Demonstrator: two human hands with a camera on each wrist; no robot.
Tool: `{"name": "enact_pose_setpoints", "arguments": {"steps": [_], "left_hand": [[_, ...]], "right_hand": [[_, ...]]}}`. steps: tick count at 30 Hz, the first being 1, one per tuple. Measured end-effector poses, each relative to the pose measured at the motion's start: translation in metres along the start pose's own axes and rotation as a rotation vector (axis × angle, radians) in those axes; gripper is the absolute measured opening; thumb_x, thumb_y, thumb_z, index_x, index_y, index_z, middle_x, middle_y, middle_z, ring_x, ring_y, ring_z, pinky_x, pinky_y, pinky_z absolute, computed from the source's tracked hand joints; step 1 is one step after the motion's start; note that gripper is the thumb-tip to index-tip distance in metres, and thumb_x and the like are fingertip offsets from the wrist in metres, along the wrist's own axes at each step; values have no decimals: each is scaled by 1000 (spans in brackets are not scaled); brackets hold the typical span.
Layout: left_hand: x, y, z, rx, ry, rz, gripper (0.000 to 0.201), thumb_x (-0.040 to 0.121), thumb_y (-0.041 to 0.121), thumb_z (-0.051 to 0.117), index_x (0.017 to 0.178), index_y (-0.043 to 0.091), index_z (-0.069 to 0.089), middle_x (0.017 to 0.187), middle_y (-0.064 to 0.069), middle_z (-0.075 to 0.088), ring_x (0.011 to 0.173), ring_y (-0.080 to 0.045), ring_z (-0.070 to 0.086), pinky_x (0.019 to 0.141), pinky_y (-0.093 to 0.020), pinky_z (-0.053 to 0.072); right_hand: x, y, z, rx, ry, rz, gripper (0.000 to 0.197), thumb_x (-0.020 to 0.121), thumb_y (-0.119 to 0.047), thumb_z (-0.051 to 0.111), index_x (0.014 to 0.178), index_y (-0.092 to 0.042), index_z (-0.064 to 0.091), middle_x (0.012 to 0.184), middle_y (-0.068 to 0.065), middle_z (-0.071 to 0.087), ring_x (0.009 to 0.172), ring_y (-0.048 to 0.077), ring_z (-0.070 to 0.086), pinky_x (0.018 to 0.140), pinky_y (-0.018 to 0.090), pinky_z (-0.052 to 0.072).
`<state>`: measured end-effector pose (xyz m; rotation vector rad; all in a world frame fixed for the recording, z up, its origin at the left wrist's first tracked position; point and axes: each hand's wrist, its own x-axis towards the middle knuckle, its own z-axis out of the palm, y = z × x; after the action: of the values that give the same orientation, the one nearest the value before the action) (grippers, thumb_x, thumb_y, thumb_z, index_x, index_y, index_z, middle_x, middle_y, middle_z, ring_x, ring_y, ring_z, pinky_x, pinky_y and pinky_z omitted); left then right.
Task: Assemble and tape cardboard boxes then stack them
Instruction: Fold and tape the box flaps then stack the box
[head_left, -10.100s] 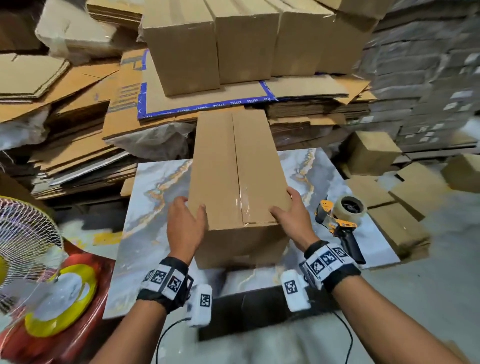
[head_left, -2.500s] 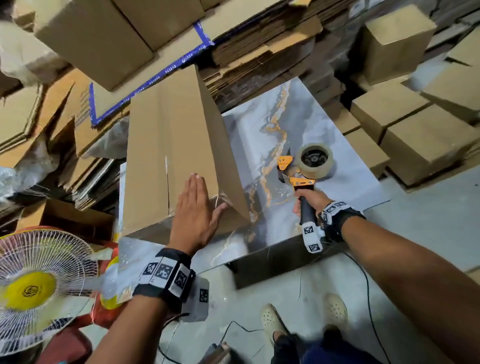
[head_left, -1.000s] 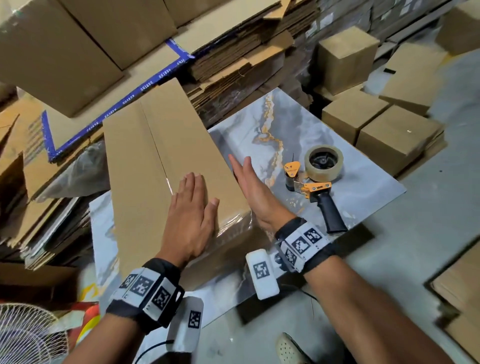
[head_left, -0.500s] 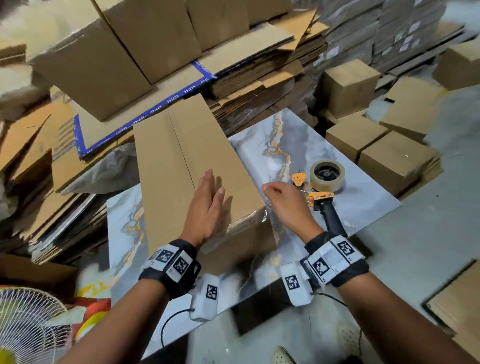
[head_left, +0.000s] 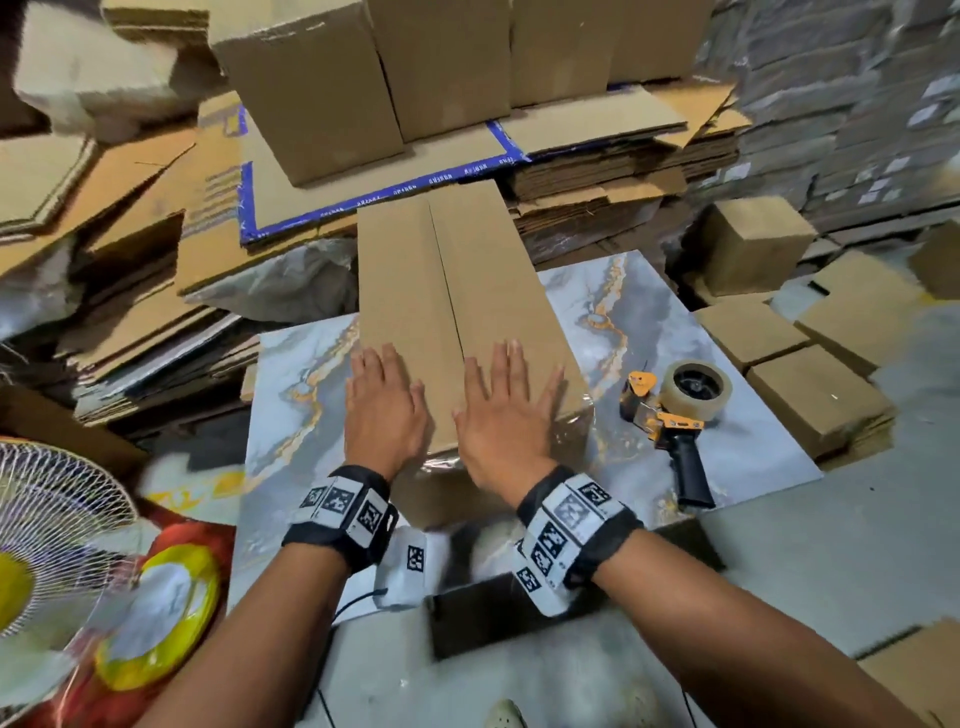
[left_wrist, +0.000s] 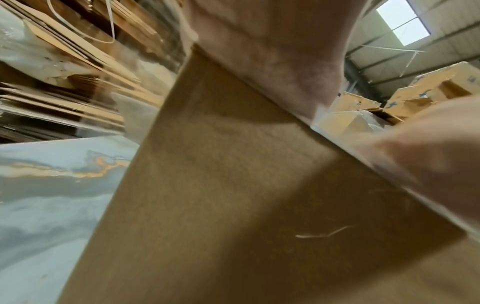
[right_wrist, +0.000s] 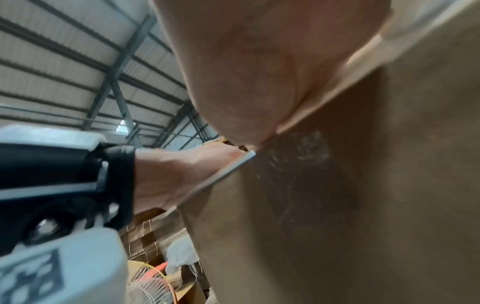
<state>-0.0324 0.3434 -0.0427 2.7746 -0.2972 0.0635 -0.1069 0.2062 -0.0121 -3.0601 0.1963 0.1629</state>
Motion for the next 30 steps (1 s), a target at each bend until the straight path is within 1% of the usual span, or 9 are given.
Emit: {"name": "enact_pose_setpoints", "arguments": {"steps": [6,9,11,14,16,21,24,28,30], "left_hand": [[-1,16,4,52,0,-9,62,107,33,32,158,0,17,163,-26,19,153,-39,11,123,-51,15],[-2,23,4,67,-15,-36,63,107,37,29,159,3,15,164,-26,16,154,-38,9,124,-53,13],[-3,25,3,68,-27,-45,64,107,37,28,160,5,11,166,-24,12,155,-37,5,125,-51,8],[-4,20,0,58,-36,-49,64,108,38,27,160,6,9,167,-22,8,155,-35,2,125,-51,6],[-4,18,-1,42,-35,-48,64,108,38,28,160,6,10,167,-21,9,155,-34,3,125,-51,8],[-4,28,2,58,-58,-52,66,107,41,25,161,7,9,167,-23,6,155,-35,-2,125,-52,8],[-3,29,2,69,-75,-63,67,106,43,23,161,8,8,167,-23,4,155,-35,-3,125,-52,6],[-3,25,1,58,-73,-63,67,106,43,23,161,9,7,168,-21,3,156,-34,-5,125,-52,6],[-3,23,-1,36,-78,-68,67,107,43,24,161,8,7,168,-19,3,156,-31,-5,125,-52,5]], "right_hand": [[-9,111,7,81,-38,193,68,105,-54,12,161,-21,-9,167,18,-15,153,33,-19,112,78,0],[-3,95,3,77,-15,229,68,106,-51,13,160,-18,-10,166,20,-16,153,34,-21,110,80,-3],[0,58,-1,65,-15,170,68,106,-50,13,160,-17,-11,165,21,-21,152,35,-24,109,79,-12],[0,24,2,21,-60,62,66,107,-49,15,160,-20,-13,164,19,-25,151,36,-25,108,76,-17],[0,49,4,19,-60,105,65,107,-51,14,160,-23,-13,165,16,-24,151,35,-25,108,77,-15],[-2,140,-5,141,-91,359,67,105,-56,14,160,-29,-12,167,14,-20,152,30,-26,110,78,-8],[2,113,-13,128,-57,341,70,105,-55,17,161,-23,-12,166,17,-22,151,31,-27,110,77,-12],[-2,34,-3,28,-78,105,69,105,-55,12,159,-21,-14,164,18,-25,151,34,-26,109,75,-17],[0,35,2,19,-95,96,67,106,-53,11,160,-22,-13,164,17,-24,151,33,-25,110,76,-16]]}}
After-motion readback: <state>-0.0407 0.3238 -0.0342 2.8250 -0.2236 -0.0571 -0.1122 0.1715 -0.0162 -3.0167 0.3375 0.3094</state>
